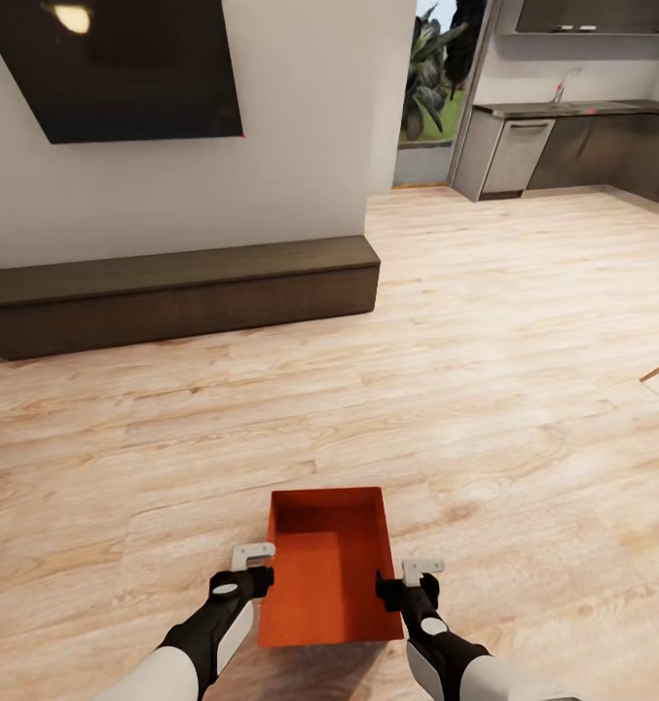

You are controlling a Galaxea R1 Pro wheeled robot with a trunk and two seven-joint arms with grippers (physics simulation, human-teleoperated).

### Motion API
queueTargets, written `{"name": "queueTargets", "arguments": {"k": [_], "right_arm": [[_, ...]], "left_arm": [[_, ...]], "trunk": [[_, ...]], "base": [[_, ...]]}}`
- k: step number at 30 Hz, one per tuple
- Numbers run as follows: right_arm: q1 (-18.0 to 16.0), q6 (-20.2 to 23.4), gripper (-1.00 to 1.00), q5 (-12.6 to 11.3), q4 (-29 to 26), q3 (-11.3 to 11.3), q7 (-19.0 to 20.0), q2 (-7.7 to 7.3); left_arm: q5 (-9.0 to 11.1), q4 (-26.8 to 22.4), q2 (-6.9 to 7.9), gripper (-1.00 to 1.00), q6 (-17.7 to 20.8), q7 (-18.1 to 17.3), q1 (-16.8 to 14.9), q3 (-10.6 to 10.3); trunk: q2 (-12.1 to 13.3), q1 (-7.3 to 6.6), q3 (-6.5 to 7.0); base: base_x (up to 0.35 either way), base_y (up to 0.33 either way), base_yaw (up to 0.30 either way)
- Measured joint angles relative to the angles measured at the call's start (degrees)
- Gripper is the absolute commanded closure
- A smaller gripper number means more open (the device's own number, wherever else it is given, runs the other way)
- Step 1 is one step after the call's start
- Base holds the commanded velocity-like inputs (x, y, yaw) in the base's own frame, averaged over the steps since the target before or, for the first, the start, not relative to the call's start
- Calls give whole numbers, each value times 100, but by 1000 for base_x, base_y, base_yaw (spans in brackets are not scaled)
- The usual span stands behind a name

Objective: Move the two storage containers from the living room to the garage. In the garage, place one container on the floor and stack the other container on top of it (either order is fine).

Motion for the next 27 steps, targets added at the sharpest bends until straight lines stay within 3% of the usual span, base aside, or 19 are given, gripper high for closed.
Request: {"name": "queueTargets", "arguments": {"k": [27], "right_arm": [[-4, 3, -100, 4, 1, -2, 0, -6]], "left_arm": [[-1, 253, 1, -100, -56, 2, 0, 35]], "trunk": [[-1083, 593, -485]], "base": [[0, 0, 0]]}}
